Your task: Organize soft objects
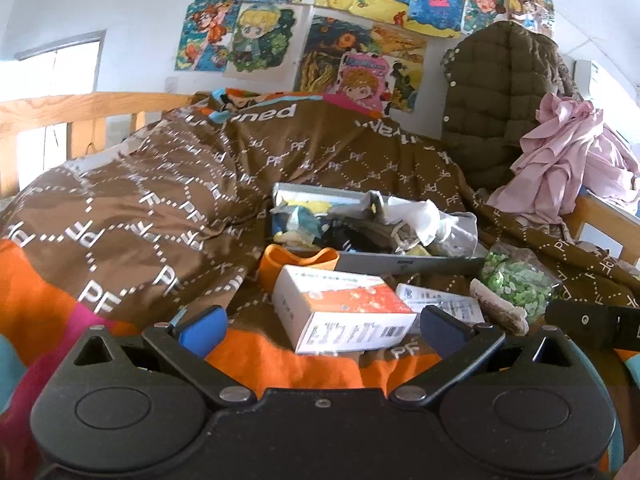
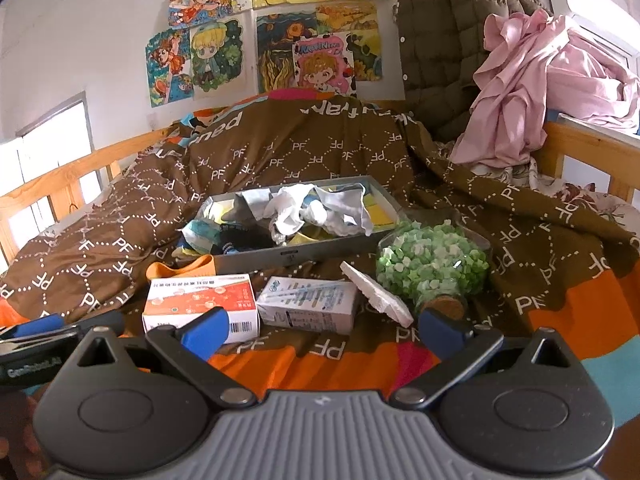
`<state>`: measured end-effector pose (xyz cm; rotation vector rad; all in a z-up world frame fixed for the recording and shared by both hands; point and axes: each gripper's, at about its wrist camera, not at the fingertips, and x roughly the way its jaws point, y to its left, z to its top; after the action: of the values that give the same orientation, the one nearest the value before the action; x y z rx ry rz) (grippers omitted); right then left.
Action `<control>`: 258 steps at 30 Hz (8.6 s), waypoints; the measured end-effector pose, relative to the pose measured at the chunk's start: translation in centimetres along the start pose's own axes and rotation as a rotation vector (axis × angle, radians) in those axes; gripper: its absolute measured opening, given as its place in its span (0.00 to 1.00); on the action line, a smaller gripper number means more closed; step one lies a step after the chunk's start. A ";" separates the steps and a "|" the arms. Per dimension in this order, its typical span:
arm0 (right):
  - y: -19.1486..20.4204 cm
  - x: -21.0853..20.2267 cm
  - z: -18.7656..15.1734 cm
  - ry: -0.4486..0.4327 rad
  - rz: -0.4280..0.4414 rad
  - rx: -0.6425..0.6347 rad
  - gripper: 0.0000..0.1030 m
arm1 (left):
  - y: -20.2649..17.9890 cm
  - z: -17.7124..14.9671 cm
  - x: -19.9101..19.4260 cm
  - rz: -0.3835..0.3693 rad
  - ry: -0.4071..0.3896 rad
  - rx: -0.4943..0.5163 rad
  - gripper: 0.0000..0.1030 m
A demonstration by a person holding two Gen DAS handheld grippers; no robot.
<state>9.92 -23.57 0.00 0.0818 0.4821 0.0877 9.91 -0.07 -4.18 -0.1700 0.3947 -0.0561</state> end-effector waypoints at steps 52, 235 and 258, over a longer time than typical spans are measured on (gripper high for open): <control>0.2 17.9 1.8 0.103 -0.044 -0.326 0.49 | -2.4 7.6 22.7 -0.142 0.436 0.341 0.63; -6.8 5.1 11.8 -0.354 -0.005 0.170 1.00 | -6.9 15.5 8.5 -0.028 -0.178 -0.065 0.99; -1.9 1.1 5.6 -0.311 -0.005 0.072 1.00 | -2.5 8.8 0.2 0.103 -0.194 -0.119 0.99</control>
<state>13.59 -25.69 4.28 0.1626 0.1745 0.0517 13.49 -1.15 4.15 -0.2699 0.2127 0.0850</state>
